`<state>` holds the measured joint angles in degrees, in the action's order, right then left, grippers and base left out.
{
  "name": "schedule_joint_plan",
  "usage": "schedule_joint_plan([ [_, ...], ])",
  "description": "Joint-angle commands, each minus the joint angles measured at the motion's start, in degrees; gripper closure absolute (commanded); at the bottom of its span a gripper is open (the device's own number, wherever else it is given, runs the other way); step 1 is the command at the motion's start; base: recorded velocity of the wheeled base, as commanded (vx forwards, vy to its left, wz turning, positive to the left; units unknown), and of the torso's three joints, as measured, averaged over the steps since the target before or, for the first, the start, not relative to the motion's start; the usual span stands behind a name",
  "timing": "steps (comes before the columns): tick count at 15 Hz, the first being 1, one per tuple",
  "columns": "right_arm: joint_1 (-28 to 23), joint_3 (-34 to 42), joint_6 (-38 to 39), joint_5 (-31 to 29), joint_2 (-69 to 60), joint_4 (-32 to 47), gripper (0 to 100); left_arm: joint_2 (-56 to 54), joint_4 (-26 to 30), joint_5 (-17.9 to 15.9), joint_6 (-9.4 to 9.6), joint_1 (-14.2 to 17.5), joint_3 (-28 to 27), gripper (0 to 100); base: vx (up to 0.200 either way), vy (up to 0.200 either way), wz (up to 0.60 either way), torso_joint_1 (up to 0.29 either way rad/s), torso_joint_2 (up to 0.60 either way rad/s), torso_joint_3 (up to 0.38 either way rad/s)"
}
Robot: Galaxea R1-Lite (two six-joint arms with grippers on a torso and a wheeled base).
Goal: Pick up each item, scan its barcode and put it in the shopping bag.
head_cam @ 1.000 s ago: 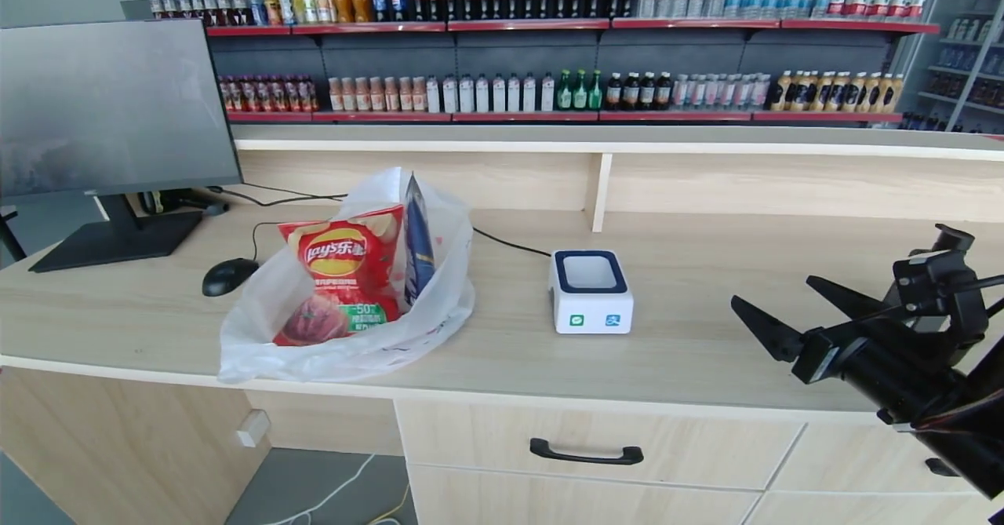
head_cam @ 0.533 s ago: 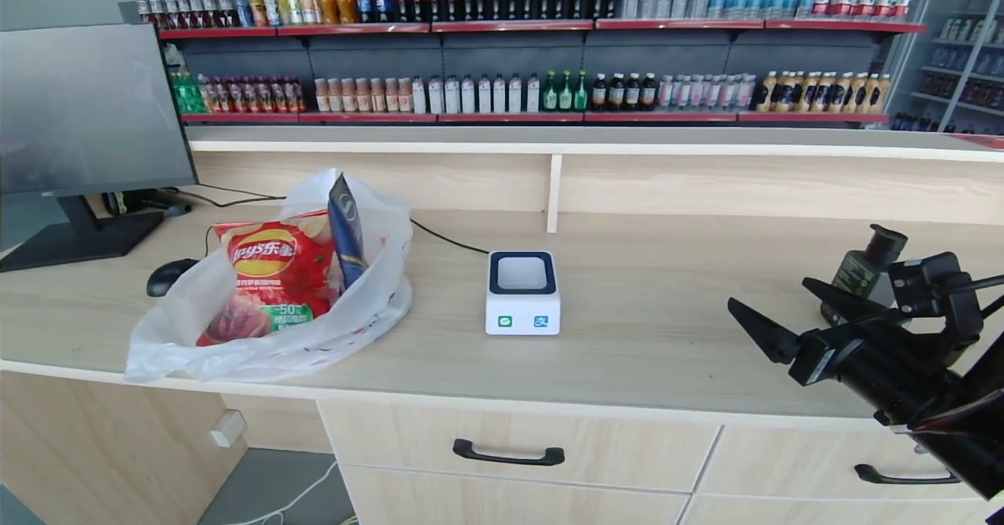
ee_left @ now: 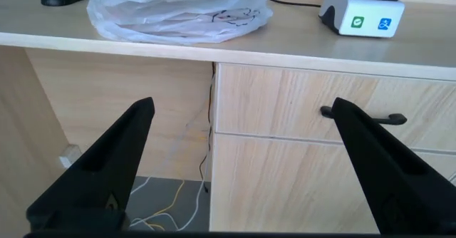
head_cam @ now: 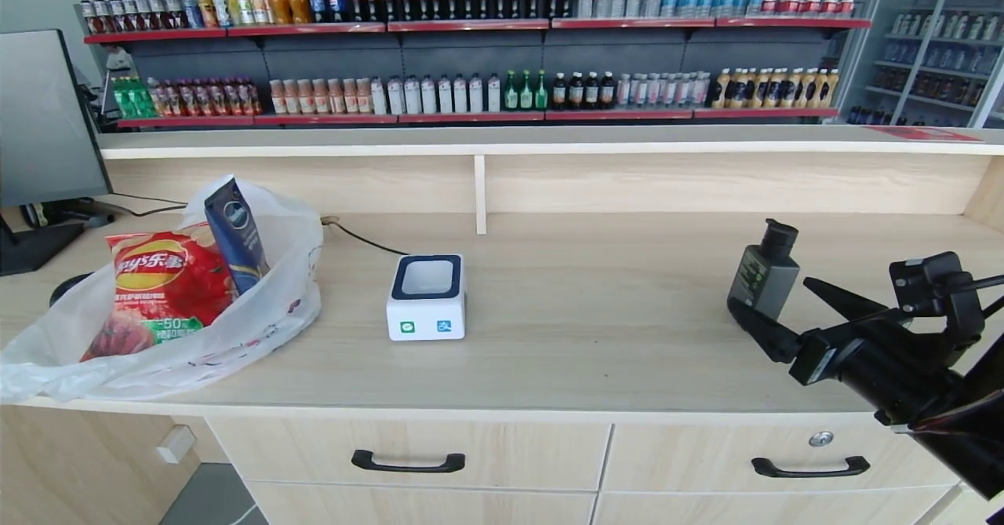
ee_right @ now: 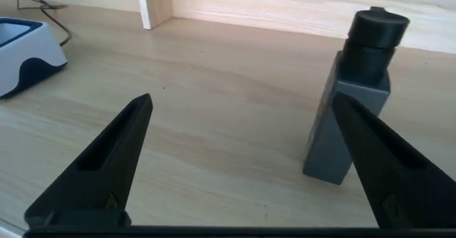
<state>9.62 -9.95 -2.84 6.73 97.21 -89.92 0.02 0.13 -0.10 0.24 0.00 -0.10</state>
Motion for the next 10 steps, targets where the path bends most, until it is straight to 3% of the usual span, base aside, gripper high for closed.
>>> schedule_joint_plan([
  [1,0.1,0.0,-0.1,0.0,0.0,-0.1,0,0.0,0.0,0.0,0.02,0.0,0.0,0,0.000,0.000,0.00,0.000,0.00,0.000],
  [4,-0.1,-1.1,-0.1,0.0,1.1,-0.1,0,0.0,0.0,0.0,0.02,0.0,0.0,0,0.000,0.000,0.00,0.000,0.00,0.000],
  [8,-5.8,-2.2,-0.1,0.0,4.3,-0.1,0,0.0,0.0,0.0,0.02,0.0,0.0,0,0.000,0.000,0.00,0.000,0.00,0.000],
  [10,-6.4,-3.7,-0.1,0.0,5.4,-0.1,0,0.0,0.0,0.0,0.02,0.0,0.0,0,0.000,0.000,0.00,0.000,0.00,0.000],
])
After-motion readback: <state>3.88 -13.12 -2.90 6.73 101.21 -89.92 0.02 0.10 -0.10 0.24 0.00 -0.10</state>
